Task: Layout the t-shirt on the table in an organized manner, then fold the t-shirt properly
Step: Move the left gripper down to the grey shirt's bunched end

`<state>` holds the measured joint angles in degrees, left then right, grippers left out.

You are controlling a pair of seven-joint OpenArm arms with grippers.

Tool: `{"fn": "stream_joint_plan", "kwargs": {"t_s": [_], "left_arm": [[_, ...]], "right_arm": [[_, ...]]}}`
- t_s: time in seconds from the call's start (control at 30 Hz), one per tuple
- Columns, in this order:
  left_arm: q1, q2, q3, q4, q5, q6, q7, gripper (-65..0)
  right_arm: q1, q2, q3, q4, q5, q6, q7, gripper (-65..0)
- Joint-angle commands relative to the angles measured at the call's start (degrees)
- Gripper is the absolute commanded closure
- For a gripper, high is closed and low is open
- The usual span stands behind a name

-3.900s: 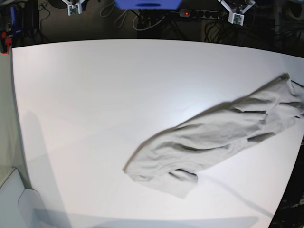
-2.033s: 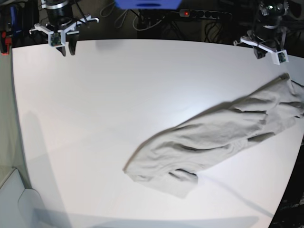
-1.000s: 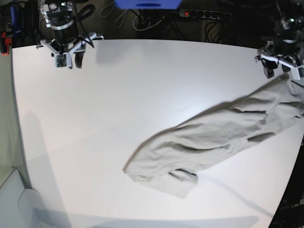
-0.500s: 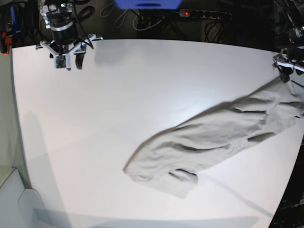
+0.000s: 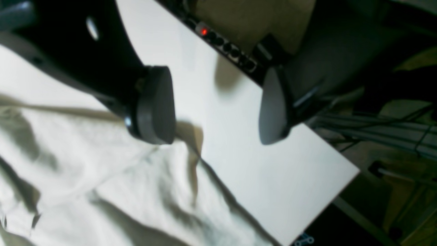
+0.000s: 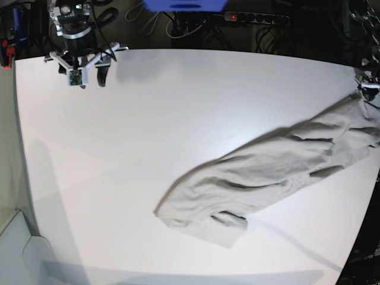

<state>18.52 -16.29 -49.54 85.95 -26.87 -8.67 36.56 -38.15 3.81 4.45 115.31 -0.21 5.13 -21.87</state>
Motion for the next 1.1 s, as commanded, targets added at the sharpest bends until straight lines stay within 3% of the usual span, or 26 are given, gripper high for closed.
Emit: {"fn": "stream_joint_plan", "kwargs": {"t_s": [0.0, 0.3, 0.53, 0.77, 1.07], "left_arm": [[-0.9, -1.07, -0.44, 0.86, -0.34, -0.26, -1.26, -37.7], [-5.38, 1.13, 0.09, 0.77, -0.34, -0.26, -1.17, -37.6], [-5.47, 0.69, 5.45, 0.95, -0.25, -0.26, -1.26, -37.5], [-7.58, 1.13, 5.63, 0.77, 10.04, -0.26, -1.26, -37.5], [-9.42, 0.69, 9.14, -0.72, 10.65, -0.26, -1.26, -37.5]], "right_arm": [[-0.31, 0.27, 0.08, 1.05, 0.08, 0.28, 1.43, -28.4], [-0.31, 0.27, 0.08, 1.05, 0.08, 0.28, 1.43, -28.4], [-0.31, 0.27, 0.08, 1.05, 0.08, 0.28, 1.43, -28.4], [-0.22, 0.36, -0.01, 1.05, 0.08, 0.28, 1.43, -28.4], [0.13, 0.36, -0.01, 1.05, 0.08, 0.28, 1.43, -28.4]]}}
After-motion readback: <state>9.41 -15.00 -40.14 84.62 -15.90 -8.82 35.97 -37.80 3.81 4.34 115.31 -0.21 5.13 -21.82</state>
